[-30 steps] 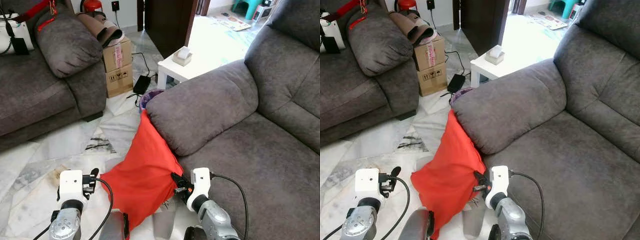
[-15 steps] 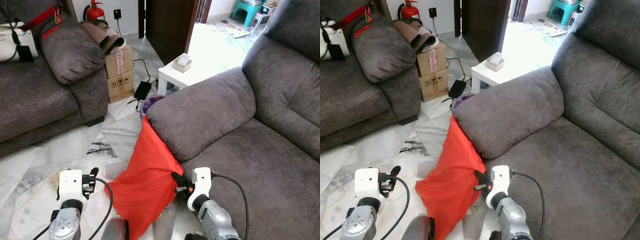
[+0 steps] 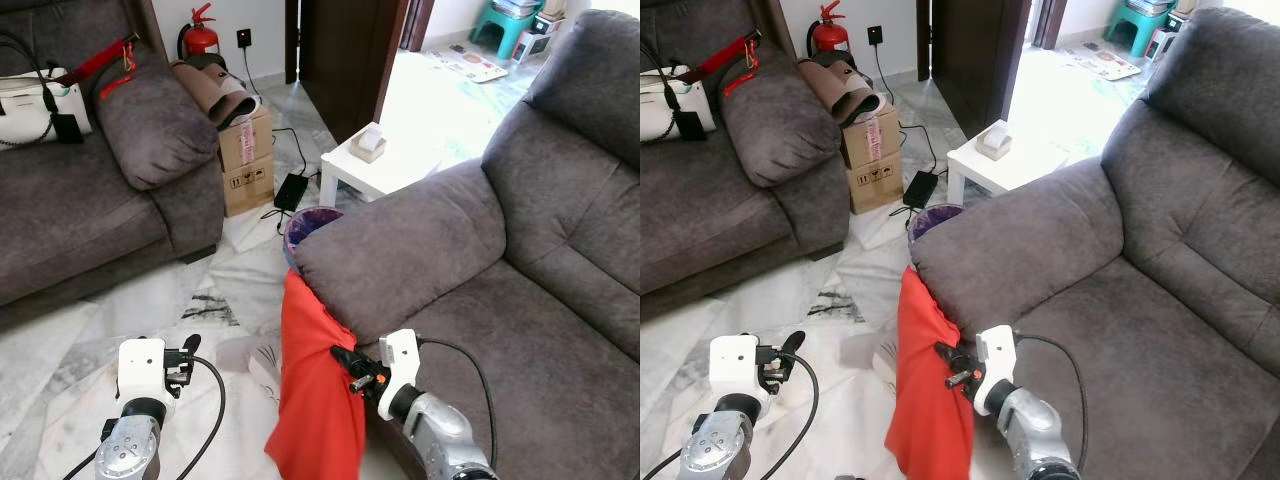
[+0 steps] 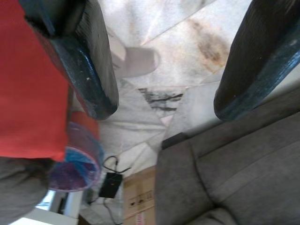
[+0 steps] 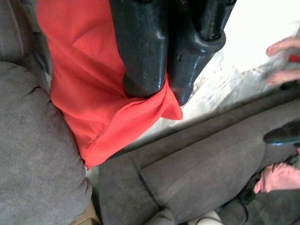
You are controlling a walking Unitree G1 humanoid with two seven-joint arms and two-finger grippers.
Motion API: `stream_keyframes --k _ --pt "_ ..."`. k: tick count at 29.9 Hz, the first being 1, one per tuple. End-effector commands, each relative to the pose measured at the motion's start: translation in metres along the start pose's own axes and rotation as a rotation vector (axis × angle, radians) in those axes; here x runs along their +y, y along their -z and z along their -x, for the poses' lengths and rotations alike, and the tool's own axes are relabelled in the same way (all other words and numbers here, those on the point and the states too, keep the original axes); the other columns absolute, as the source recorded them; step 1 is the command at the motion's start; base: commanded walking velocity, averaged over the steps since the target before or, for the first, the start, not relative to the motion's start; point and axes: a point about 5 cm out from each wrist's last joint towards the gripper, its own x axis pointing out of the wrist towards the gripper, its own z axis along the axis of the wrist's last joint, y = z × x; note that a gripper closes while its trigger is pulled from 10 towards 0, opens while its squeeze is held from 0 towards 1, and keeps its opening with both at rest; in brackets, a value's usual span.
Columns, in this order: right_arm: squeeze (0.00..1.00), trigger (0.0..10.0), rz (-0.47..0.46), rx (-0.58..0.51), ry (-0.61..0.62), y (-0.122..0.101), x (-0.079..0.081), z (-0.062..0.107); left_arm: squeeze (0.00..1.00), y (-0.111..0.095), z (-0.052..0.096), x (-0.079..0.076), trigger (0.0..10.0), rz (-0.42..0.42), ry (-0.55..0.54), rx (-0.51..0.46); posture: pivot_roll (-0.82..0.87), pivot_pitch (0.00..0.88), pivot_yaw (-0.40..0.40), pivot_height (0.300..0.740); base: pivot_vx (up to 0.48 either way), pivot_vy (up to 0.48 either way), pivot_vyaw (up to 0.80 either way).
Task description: Move the pillow to the sofa from floor
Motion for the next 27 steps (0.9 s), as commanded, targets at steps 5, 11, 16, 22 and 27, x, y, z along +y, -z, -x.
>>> stream_keyframes --k 5,11,16,22,27 --pt "0.0 10.0 0.057 -0.097 -0.064 -0.025 0.002 -0.005 0.0 0.002 -0.001 0.002 10.0 0.0 0.029 0.023 0.22 0.116 -0.049 0.74 0.0 0.0 0.0" --pt "0.0 10.0 0.088 -0.115 0.033 -0.035 -0.007 -0.005 0.0 0.002 -0.002 0.001 10.0 -0.001 0.071 0.033 0.22 0.108 -0.043 0.74 0.0 0.0 0.0" --pt "0.0 10.0 0.181 0.029 -0.114 -0.021 -0.002 0.0 0.0 0.008 0.0 -0.006 10.0 -0.046 0.192 0.086 0.22 0.104 -0.041 0.74 0.0 0.0 0.0" --pt "0.0 10.0 0.34 0.297 -0.389 0.001 0.002 0.019 0.0 0.016 0.005 -0.005 10.0 -0.123 0.375 0.17 0.22 0.083 -0.035 0.74 0.0 0.0 0.0" --pt "0.0 10.0 0.356 0.336 -0.505 -0.004 0.004 0.022 0.0 0.014 0.008 -0.003 10.0 -0.152 0.49 0.212 0.22 0.076 -0.033 0.74 0.0 0.0 0.0"
